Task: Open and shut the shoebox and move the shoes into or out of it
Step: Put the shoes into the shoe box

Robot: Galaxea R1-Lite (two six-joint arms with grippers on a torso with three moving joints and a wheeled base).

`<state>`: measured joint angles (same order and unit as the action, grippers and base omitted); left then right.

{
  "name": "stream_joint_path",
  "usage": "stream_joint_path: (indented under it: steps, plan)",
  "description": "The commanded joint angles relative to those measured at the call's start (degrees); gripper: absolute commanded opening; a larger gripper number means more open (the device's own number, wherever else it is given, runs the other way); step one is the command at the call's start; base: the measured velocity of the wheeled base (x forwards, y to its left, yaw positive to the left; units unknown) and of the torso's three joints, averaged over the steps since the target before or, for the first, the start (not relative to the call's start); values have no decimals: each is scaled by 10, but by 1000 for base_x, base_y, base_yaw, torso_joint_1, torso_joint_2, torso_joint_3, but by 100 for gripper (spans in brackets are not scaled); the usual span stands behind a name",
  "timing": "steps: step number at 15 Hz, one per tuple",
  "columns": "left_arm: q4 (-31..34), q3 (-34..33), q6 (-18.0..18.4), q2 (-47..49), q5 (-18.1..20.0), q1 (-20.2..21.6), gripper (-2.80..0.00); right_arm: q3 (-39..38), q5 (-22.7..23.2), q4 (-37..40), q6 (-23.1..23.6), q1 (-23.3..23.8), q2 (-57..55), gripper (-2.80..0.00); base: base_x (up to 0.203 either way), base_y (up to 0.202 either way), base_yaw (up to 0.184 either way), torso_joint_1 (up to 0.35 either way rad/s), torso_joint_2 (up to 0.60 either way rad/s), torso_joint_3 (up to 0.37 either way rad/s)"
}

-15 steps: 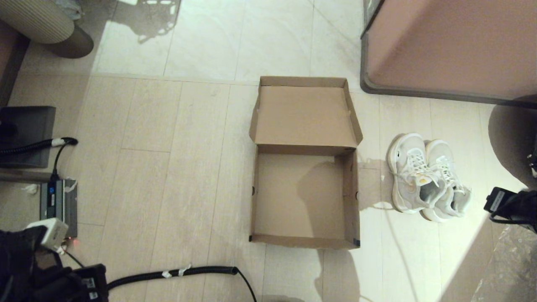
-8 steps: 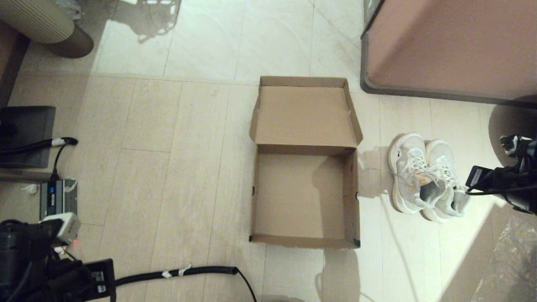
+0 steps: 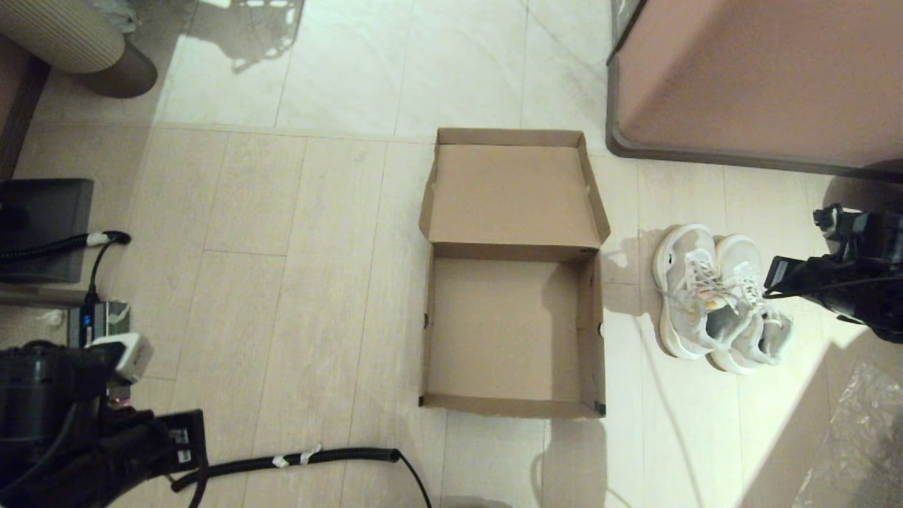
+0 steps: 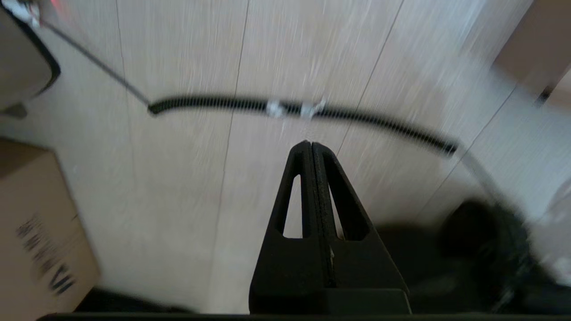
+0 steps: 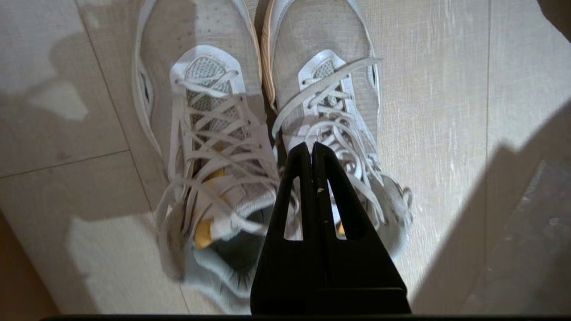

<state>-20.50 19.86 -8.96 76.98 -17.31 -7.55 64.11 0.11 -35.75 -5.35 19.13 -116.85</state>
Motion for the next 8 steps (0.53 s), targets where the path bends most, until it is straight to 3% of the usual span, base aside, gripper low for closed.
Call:
stream_joint_path:
  steps: [1,4,8]
  plan:
    - [-1,-24,7,-3,0,0,-280,46,-6,-3,-4,0,-48,0,0,0,0,0,0,0]
    - [-1,-39,7,7,0,-3,-280,49,-39,2,-9,3,-44,0,0,0,0,0,0,0]
    - [-2,-30,7,17,0,-1,-280,-51,-33,-4,-14,9,6,0,0,0,0,0,0,0]
